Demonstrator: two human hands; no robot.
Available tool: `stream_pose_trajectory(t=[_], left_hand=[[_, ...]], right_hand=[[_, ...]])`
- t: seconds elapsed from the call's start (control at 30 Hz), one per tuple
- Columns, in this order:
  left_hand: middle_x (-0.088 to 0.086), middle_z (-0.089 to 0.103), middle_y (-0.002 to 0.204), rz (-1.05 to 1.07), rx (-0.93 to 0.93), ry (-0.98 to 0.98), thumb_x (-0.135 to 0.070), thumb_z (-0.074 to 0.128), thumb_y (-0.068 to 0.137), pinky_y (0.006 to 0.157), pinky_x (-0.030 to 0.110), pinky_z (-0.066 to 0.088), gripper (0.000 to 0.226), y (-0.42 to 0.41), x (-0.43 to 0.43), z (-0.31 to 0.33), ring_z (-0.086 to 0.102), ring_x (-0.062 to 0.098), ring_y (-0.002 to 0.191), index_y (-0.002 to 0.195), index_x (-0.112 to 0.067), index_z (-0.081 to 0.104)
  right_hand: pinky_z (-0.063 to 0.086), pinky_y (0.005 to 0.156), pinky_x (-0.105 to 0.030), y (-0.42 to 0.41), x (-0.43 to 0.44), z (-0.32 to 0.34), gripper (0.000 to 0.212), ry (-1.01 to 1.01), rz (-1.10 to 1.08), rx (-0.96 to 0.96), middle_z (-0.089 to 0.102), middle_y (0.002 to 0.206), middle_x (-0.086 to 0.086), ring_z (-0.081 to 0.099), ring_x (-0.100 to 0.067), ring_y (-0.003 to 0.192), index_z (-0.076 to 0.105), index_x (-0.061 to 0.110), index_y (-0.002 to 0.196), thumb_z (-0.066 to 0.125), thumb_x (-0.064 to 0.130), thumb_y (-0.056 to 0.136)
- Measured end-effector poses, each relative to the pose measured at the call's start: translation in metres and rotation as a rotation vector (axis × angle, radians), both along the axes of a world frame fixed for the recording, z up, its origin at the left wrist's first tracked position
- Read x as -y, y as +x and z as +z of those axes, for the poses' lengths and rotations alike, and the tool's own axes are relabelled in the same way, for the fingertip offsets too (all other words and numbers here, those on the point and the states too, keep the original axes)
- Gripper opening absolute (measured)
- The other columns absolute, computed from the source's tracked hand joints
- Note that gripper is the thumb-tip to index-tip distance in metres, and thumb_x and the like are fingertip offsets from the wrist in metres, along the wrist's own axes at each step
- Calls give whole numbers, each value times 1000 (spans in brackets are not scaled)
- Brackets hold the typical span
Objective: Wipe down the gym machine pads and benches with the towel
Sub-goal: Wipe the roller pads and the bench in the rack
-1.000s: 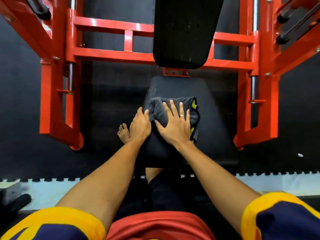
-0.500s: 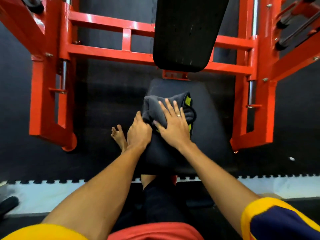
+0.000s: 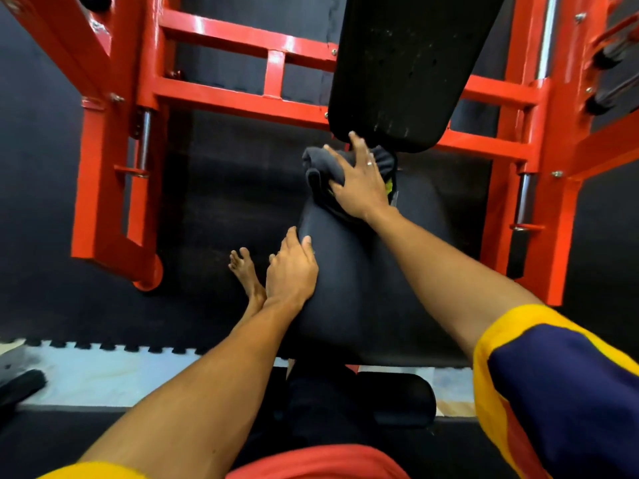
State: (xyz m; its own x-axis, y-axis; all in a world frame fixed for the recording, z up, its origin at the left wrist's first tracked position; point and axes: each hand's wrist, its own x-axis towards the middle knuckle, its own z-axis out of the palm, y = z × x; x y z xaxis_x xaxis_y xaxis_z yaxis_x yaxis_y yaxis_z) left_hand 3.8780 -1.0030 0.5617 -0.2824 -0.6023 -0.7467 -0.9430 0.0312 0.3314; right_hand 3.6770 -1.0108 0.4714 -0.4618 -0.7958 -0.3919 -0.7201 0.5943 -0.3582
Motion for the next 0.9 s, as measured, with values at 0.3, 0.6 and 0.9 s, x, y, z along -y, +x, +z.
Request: stream_pose_trajectory(t=[0.3, 0.6, 0.9], left_hand=[[14, 45, 155, 40, -89, -42, -42, 26, 110, 108, 53, 38, 56, 4, -4, -22, 49, 46, 132, 156, -10, 31], [15, 50, 150, 29, -108, -80, -43, 25, 110, 110, 55, 38, 57, 6, -5, -35, 52, 41, 131, 156, -10, 31], [19, 61, 134, 45, -37, -113, -48, 25, 109, 97, 52, 44, 57, 11, -14, -33, 57, 44, 121, 143, -7, 43]], right_hand=[[20, 123, -45, 21, 12, 11, 79, 12, 386, -19, 47, 151, 0, 37, -26, 142, 49, 36, 151, 38, 82, 88], [46, 101, -47, -27, 68, 2, 66, 276, 379, 24, 63, 136, 4, 58, -27, 126, 61, 41, 131, 45, 80, 81], [34, 114, -40, -14, 33, 5, 61, -14, 730, 131, 63, 135, 0, 53, -22, 128, 68, 22, 130, 51, 60, 86]])
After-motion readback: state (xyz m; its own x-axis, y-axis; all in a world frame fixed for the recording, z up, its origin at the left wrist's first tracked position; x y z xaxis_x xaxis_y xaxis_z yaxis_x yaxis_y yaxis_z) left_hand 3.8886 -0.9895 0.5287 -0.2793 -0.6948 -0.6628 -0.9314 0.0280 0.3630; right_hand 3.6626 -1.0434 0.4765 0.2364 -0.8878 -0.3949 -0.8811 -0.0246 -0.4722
